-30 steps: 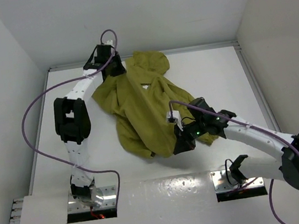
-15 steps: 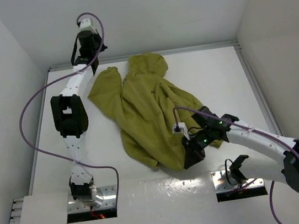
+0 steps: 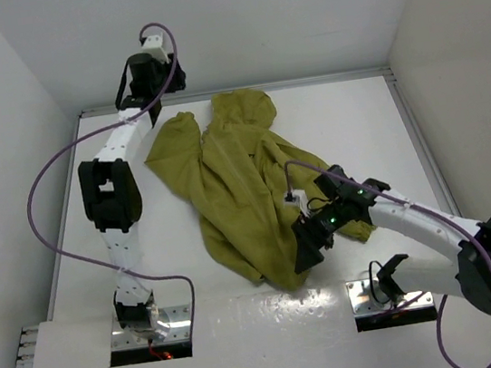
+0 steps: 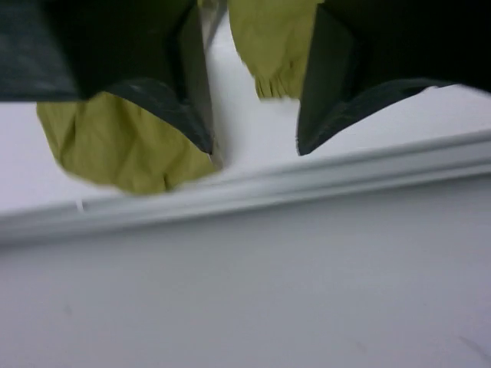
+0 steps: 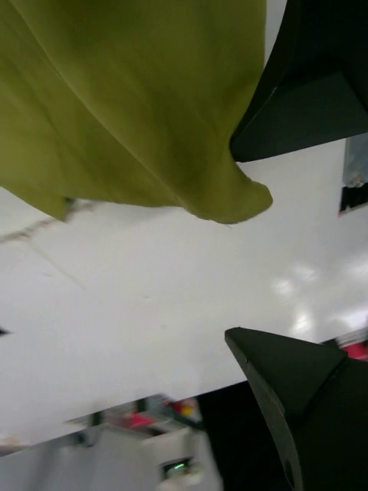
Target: Zip up the jacket
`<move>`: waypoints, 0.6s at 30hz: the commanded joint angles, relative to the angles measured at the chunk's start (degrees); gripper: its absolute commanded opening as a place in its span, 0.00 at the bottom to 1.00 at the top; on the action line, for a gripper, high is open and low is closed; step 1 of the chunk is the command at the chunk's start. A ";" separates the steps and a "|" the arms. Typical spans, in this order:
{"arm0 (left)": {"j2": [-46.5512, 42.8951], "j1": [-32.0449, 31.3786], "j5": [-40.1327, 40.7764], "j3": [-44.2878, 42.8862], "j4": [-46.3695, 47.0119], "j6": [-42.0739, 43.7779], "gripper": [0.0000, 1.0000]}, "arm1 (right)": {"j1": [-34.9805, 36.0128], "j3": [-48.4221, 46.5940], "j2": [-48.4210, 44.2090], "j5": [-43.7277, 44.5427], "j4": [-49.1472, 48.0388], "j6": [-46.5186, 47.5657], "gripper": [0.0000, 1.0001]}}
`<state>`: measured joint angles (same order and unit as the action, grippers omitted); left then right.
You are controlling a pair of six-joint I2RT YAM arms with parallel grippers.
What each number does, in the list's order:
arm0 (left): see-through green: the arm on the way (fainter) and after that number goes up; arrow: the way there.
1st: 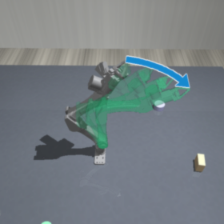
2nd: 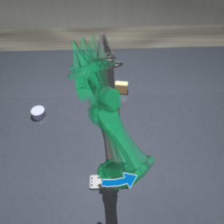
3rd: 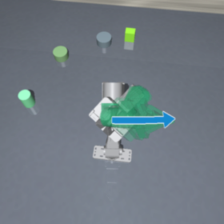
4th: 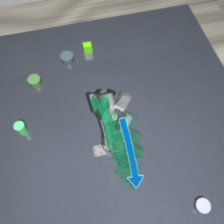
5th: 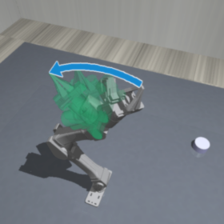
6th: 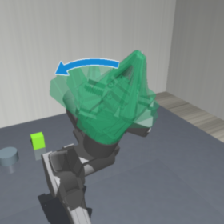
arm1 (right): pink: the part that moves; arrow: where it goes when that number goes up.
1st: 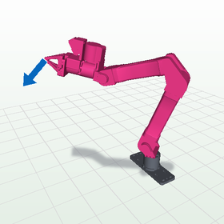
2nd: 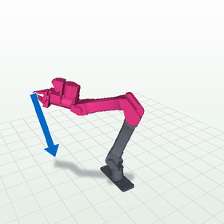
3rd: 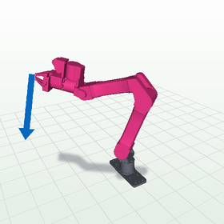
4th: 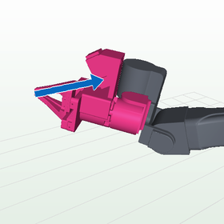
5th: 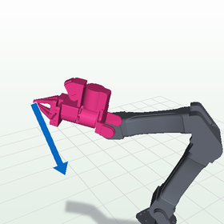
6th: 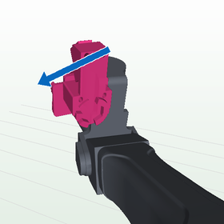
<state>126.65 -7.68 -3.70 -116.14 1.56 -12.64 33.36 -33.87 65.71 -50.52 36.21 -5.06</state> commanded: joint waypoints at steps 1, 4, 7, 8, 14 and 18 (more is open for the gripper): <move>-12.63 -1.28 -10.60 9.12 -6.30 5.95 0.55 | -3.74 -5.67 0.47 0.34 -5.87 -6.71 0.89; -21.40 0.03 -19.38 19.23 -10.43 8.67 0.64 | -9.00 -7.35 -1.02 0.69 -11.57 -13.72 0.89; -26.96 -0.66 -26.34 25.84 -19.02 13.59 0.76 | -12.35 -9.28 -0.76 1.30 -11.52 -15.50 0.89; -30.72 -1.36 -26.35 27.70 -21.49 17.87 0.76 | -14.97 -11.11 0.20 1.04 -10.81 -15.16 0.89; -45.77 -3.83 -18.63 43.43 -26.69 18.01 0.96 | -23.25 -15.35 4.16 2.43 -3.34 -12.17 0.89; -50.62 -2.96 -15.02 46.43 -32.67 17.48 1.00 | -27.80 -14.83 3.46 8.50 -4.82 -10.15 0.91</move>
<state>78.26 -11.40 -21.54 -71.57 -25.93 4.12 8.12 -47.27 69.89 -46.41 31.11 -16.69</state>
